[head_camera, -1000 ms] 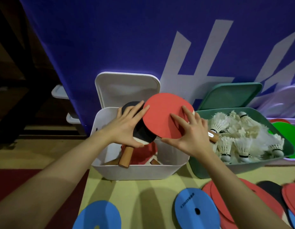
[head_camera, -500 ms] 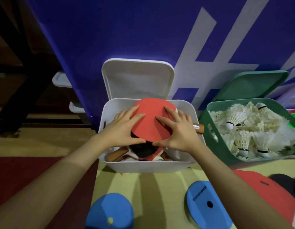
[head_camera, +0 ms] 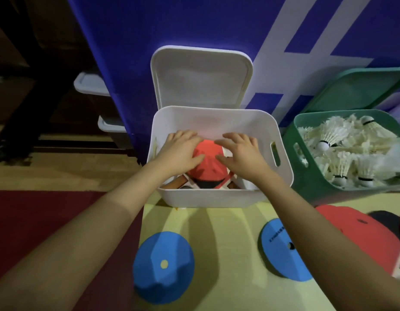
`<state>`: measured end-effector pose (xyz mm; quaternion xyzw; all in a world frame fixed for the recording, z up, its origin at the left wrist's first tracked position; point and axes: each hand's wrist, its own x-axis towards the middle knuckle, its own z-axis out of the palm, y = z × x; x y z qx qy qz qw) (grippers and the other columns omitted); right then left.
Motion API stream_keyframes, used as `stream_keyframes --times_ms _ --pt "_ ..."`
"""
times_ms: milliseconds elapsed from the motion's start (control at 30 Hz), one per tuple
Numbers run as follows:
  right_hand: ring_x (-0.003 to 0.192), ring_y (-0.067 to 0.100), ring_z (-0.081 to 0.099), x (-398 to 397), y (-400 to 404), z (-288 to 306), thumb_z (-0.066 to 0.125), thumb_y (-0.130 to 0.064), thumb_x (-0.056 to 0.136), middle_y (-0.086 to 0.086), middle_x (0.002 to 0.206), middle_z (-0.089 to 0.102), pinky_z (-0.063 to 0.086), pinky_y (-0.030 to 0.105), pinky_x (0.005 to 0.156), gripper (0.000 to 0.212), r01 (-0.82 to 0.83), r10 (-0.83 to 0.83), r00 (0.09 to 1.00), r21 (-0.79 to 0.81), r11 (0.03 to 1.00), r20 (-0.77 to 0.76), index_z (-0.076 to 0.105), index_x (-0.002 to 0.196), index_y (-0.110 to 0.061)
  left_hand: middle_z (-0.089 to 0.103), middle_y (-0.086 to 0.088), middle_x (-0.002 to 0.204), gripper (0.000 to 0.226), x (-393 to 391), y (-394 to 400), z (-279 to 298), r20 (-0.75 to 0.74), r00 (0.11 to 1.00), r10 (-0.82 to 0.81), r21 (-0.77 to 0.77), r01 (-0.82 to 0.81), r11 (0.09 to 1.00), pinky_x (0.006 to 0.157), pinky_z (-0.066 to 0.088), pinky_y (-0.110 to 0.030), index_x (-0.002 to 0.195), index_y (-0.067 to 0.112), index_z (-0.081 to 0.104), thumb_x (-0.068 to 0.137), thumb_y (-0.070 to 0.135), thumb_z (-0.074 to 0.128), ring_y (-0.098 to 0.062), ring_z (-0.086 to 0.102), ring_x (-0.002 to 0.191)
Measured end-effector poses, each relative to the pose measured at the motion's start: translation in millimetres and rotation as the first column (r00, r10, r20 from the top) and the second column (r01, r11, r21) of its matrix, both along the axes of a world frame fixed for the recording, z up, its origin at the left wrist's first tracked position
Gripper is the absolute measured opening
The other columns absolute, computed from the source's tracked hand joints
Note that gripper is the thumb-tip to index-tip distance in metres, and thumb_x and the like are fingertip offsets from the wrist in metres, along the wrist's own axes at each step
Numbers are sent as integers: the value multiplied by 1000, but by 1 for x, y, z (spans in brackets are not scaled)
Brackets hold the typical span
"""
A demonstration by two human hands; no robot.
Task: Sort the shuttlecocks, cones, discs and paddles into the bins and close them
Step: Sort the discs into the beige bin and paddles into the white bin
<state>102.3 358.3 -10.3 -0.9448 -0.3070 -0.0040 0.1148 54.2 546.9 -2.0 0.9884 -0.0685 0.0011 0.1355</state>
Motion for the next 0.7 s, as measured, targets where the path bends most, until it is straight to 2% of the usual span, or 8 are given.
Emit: stream_keyframes --times_ms 100,200,333,400,500,600,700 --pt "103 32 56 -34 1 6 49 -40 86 6 113 63 33 38 86 39 7 -27 994 184 983 109 65 114 -19 39 -5 142 48 -27 -1 13 111 993 -26 -54 33 998 102 18 -32 134 19 46 90 38 53 -24 30 130" --pt "87 31 58 -77 1 3 47 -37 87 5 97 64 36 37 76 36 13 -86 975 335 942 206 68 106 -15 48 -6 135 46 -62 2 20 227 974 -21 -142 55 988 97 20 -31 128 15 53 89 38 53 -25 38 125" --pt "88 30 54 -129 8 -17 53 -30 89 7 96 61 39 39 77 29 -27 -82 967 420 907 239 67 107 -12 56 -12 124 51 -111 13 10 255 966 -38 -118 70 991 93 35 -41 117 9 60 82 41 40 -30 47 115" --pt "92 28 49 -148 10 -29 57 -27 88 10 103 59 39 40 80 28 -17 -119 955 451 892 272 66 109 -11 55 -14 123 46 -134 20 -2 258 965 -45 -65 64 996 91 39 -43 116 8 60 83 36 43 -30 45 114" --pt "97 27 45 -171 8 -46 59 -26 85 11 112 55 31 36 82 31 -18 -134 931 409 912 340 64 112 -13 53 -18 126 40 -167 24 -26 328 943 -53 -3 58 998 91 39 -44 114 4 60 84 28 49 -31 42 115" --pt "93 27 48 -189 6 -71 56 -32 86 10 106 57 29 33 78 32 -29 -31 984 331 943 176 65 110 -13 49 -20 130 39 -195 20 -50 343 939 -23 30 13 999 92 39 -43 116 3 59 85 25 50 -32 41 117" --pt "94 31 51 -202 7 -100 55 -41 87 9 107 56 30 34 78 39 22 -16 998 116 993 -56 63 115 -15 49 -18 128 43 -212 14 -81 225 973 58 18 -64 998 86 44 -46 118 6 58 83 28 46 -30 40 113"
